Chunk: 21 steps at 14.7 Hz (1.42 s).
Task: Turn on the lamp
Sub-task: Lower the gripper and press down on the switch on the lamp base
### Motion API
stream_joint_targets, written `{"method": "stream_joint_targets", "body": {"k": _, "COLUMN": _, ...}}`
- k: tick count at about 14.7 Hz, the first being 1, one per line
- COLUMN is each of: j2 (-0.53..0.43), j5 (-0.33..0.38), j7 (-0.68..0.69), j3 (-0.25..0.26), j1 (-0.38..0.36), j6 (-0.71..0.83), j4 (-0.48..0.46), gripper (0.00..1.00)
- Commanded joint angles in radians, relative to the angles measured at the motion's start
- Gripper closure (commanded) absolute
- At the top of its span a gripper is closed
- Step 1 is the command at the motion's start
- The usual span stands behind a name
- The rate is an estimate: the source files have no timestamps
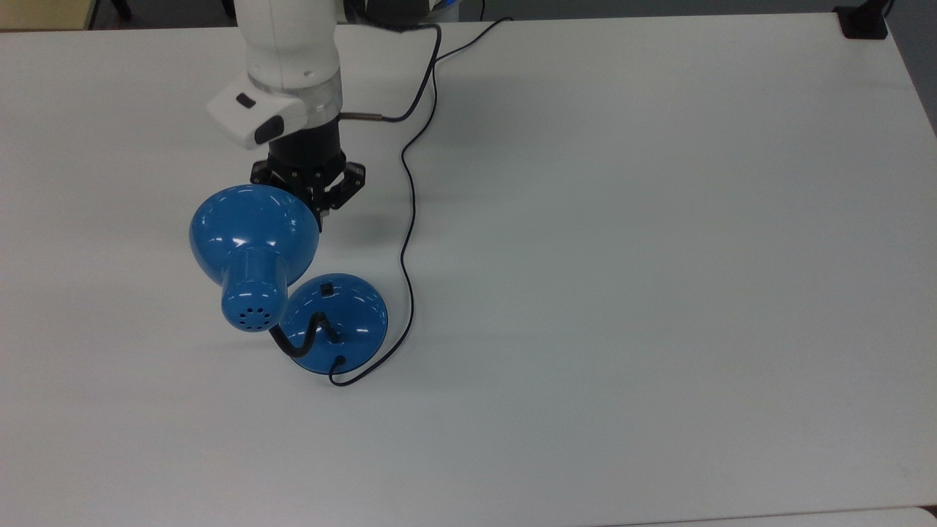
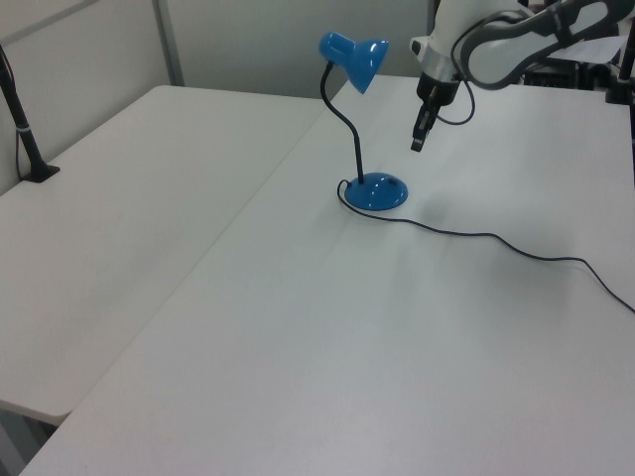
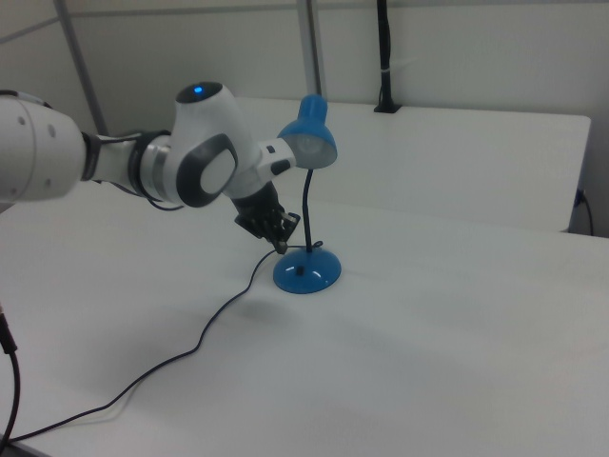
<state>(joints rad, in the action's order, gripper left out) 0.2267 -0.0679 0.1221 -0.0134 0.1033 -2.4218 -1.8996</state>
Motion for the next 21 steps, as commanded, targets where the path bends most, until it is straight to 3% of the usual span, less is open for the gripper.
{"method": "stream_joint_targets", "body": {"k": 1, "j2": 0.026, "j5": -0.013, "j7": 0.051, "j3": 0.001, "j1": 0.012, "j6": -0.094, "j4": -0.012, "gripper": 1.0}}
{"method": "stream_joint_targets", "body": {"k": 21, "j2": 0.198, "j5": -0.015, "j7": 0.096, "j3": -0.052, "j1": 0.049, "j6": -0.361, "j4": 0.01, "gripper": 1.0}}
